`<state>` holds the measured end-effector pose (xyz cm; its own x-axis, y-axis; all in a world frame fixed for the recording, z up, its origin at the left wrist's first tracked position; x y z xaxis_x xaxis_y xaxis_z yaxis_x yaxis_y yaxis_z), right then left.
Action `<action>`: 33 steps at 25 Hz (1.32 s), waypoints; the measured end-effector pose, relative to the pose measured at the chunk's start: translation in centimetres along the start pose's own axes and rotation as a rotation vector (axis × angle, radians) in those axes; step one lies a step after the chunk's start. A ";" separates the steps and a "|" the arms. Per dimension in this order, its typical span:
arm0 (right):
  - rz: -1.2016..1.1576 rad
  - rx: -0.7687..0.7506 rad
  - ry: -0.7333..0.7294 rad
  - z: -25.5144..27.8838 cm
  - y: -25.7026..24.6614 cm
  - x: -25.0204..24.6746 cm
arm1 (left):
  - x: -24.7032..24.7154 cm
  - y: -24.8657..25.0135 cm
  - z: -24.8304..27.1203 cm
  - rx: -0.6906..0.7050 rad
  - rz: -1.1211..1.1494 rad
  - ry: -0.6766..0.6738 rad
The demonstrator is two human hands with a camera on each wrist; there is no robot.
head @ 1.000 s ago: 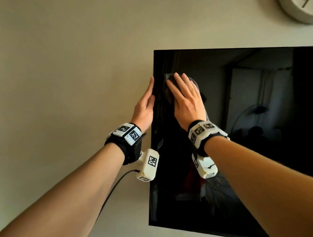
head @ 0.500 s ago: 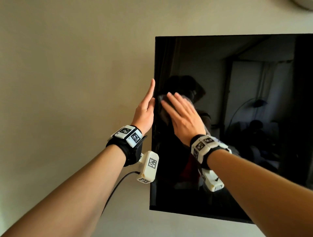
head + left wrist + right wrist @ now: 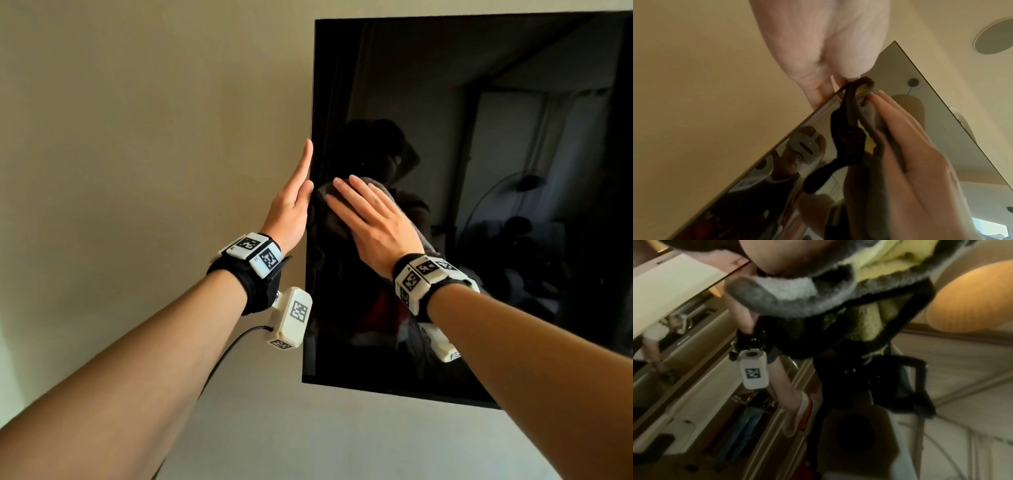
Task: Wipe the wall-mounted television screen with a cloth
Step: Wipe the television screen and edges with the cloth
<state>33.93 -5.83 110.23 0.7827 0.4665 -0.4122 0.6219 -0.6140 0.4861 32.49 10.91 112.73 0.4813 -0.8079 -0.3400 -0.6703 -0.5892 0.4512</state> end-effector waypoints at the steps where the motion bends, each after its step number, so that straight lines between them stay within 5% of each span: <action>1: -0.009 0.004 -0.019 1.1 -0.8 0.5 | 0.0 0.0 0.1 -0.006 -0.003 -0.003; 5: 0.026 -0.255 -0.220 4.7 -2.2 2.1 | 0.3 -0.2 1.8 -0.058 -0.019 -0.017; 8: 0.004 0.027 -0.092 4.5 -1.4 1.5 | 1.0 -1.0 4.0 -0.048 -0.053 -0.020; 13: 0.016 -0.327 -0.287 8.6 -4.1 3.9 | 2.2 -2.1 7.4 -0.203 -0.041 -0.065; 17: 0.035 -0.015 -0.185 9.2 -4.6 3.9 | 3.5 -3.9 11.2 -0.192 -0.087 -0.077; 21: 0.016 -0.356 -0.369 12.6 -6.2 5.3 | 4.5 -5.0 13.0 -0.266 -0.149 -0.055; 25: 0.027 -0.189 -0.354 13.5 -6.4 5.7 | 4.8 -6.2 14.2 -0.260 -0.151 -0.079; 30: -0.004 -0.439 -0.475 17.2 -9.8 8.1 | 5.5 -7.3 15.6 -0.328 -0.067 -0.100; 33: -0.005 -0.365 -0.463 15.9 -10.0 8.5 | 6.0 -7.7 16.9 -0.356 -0.078 -0.092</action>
<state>33.89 -5.86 89.59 0.7380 0.0915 -0.6686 0.6583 -0.3155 0.6834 30.97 10.74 93.26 0.4594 -0.7657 -0.4501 -0.3872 -0.6287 0.6744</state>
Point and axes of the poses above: each hand's wrist, its own z-axis away from the middle knuckle, its own x-axis out of the palm, y = z × x, the point moved 3 cm from there along -z, towards the middle knuckle, and after that the axes turned 9 degrees about -z, right-handed, at the moved point
